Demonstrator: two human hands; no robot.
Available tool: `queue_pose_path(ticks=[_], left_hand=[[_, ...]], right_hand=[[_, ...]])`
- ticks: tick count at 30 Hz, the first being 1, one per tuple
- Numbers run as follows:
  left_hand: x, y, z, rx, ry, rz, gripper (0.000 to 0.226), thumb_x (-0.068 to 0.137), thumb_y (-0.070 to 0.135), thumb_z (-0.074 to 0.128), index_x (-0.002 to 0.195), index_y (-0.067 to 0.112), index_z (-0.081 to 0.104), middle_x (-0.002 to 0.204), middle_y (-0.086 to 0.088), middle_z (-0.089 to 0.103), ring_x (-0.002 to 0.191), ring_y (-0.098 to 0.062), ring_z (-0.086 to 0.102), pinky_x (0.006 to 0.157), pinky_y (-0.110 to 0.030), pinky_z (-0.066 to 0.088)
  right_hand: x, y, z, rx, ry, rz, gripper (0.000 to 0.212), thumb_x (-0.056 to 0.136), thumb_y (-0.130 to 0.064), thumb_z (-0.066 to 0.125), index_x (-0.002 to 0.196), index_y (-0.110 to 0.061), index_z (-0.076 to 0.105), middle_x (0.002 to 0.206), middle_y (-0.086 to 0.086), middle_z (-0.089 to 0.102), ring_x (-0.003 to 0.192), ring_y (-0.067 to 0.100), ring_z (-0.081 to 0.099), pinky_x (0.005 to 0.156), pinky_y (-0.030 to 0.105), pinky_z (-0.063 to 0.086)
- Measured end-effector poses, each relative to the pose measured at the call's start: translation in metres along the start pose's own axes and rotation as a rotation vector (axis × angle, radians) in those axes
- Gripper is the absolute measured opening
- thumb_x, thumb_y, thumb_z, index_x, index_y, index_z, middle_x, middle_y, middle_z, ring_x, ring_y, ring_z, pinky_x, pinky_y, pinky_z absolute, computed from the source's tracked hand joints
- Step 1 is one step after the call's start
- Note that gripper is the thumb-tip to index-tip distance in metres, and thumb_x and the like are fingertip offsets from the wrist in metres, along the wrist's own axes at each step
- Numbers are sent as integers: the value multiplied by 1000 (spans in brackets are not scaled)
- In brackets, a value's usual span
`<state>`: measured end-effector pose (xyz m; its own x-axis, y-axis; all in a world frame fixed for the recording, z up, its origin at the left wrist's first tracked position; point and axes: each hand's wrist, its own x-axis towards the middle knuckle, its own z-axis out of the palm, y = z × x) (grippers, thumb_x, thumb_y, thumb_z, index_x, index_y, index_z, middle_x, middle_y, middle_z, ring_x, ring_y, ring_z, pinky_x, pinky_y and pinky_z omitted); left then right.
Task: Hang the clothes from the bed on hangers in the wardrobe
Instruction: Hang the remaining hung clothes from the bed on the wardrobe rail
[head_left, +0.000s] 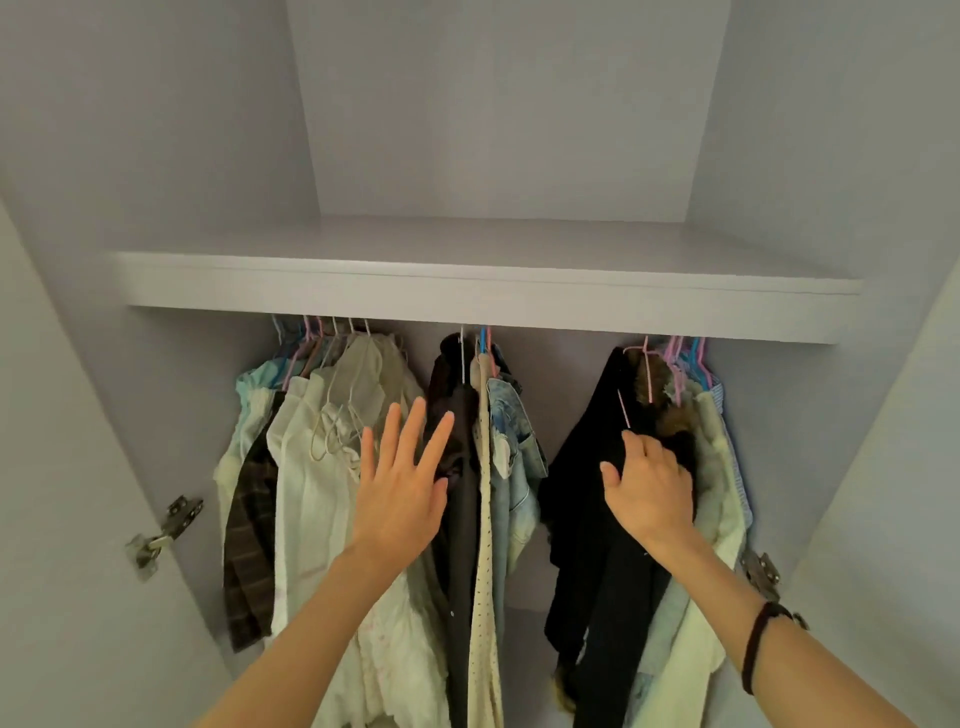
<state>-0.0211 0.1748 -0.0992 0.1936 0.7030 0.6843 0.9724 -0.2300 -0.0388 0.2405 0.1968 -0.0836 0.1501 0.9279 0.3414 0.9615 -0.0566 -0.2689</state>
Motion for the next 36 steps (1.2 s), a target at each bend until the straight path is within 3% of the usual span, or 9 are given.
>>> queue_pose_path(ticks=[4,9,15,19,25,28,30,33,36], left_hand=[[-86,7,-15,29,-99,-203,81,73,20,75,141,18,31,145,-19,35,134,-41,29,101,-58,26],[-207,12,-61,67,-250,-463,76,78,23,72,140,21,29,145,-19,36,134,-43,28,102,-59,25],[-380,20,-154,262,-426,-860,71,66,24,82,130,11,52,134,-25,47,123,-51,41,90,-67,36],[-468,47,-224,357,-425,-1107,65,77,26,73,135,15,47,143,-20,38,133,-45,29,101,-62,26],[-581,137,-308,466,-349,-1470,65,68,22,80,127,12,55,133,-21,49,122,-48,44,90,-64,37],[-630,198,-340,544,-281,-1623,49,82,30,57,128,16,51,134,-19,48,123,-46,44,91,-62,38],[-656,241,-360,569,-319,-1699,50,81,38,41,127,18,47,132,-18,50,120,-44,48,88,-60,41],[-689,311,-382,617,-334,-1848,51,81,40,38,127,19,45,132,-18,52,119,-42,50,88,-57,43],[-714,384,-402,695,-342,-2030,54,81,41,34,124,17,55,129,-16,55,117,-39,53,85,-55,46]], right_hand=[[-59,-28,18,75,-151,-210,53,96,-40,40,141,-14,31,141,5,41,129,21,39,106,36,33],[-146,-72,38,234,-351,-437,56,97,-42,39,143,-14,28,144,2,38,134,17,33,109,32,30],[-264,-125,56,325,-583,-768,56,97,-42,39,144,-15,27,148,3,33,138,18,27,112,39,24],[-346,-159,54,334,-684,-1002,58,96,-44,37,146,-17,23,152,2,26,140,18,21,115,38,19],[-499,-186,23,409,-855,-1385,58,96,-43,38,147,-22,21,154,-1,21,143,15,12,116,37,6],[-576,-175,2,442,-891,-1567,57,96,-41,41,146,-20,24,152,1,25,143,16,14,117,38,7],[-624,-159,-12,457,-934,-1666,57,95,-40,44,145,-19,27,151,3,27,142,17,17,116,39,8],[-687,-126,-30,461,-1002,-1836,56,93,-37,50,142,-15,34,148,8,34,139,23,26,114,43,14],[-745,-97,-44,498,-1040,-2011,55,91,-34,54,139,-10,40,142,11,42,134,28,35,111,45,20]])
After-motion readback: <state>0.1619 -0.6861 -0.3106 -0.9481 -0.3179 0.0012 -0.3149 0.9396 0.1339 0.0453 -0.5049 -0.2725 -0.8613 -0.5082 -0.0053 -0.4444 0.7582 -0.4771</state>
